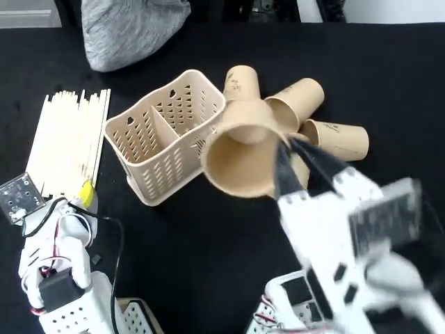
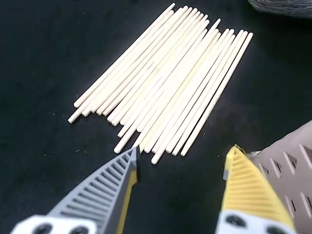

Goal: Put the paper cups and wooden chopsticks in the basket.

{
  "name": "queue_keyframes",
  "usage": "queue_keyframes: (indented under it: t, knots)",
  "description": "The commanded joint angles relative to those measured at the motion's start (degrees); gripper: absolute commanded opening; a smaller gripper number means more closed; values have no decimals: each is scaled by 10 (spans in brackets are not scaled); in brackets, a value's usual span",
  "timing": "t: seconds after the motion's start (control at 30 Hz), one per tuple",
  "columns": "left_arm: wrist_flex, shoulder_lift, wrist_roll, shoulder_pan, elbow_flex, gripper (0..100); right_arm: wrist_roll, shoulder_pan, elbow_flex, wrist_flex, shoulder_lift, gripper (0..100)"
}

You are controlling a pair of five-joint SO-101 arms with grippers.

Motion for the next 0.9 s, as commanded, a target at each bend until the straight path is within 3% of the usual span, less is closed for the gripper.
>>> queue_keyframes:
  t: [0.0,0.3,0.87]
  knots:
    - [-13,-5,7,0,-1,285,-35,-56,-163,5,202,11]
    - [-13,-5,7,0,0,285,-35,-79,-267,10,456,11]
    - [-18,-5,7,0,7,285,-35,-78,-334,28,577,19]
